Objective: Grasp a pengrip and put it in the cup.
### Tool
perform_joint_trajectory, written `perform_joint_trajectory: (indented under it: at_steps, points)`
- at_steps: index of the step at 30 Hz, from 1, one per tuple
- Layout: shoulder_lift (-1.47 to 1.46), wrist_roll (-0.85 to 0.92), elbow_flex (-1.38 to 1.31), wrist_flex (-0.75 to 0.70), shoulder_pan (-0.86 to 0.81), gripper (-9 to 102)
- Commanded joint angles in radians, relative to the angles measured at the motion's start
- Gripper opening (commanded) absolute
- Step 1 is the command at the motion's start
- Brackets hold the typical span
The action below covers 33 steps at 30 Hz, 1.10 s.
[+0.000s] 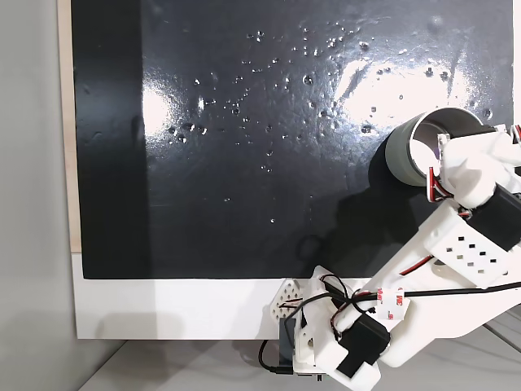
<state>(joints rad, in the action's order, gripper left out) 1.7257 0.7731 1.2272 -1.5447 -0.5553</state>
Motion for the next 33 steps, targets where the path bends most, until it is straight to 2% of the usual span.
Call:
perform_joint_trajectory:
  at_steps: [1,8,12,14,22,33]
  points:
    - [0.081,0.031,-0.083,0.046,-0.032,0]
    - [0.087,0.034,-0.074,0.091,-0.051,2]
    - [0.058,0.04,-0.077,0.087,-0.057,19]
    - [0.046,0.041,-0.084,0.087,-0.058,22]
    - [0.048,0.058,-0.086,0.077,-0.063,26]
    - [0.043,0.058,-0.091,0.075,-0.064,26]
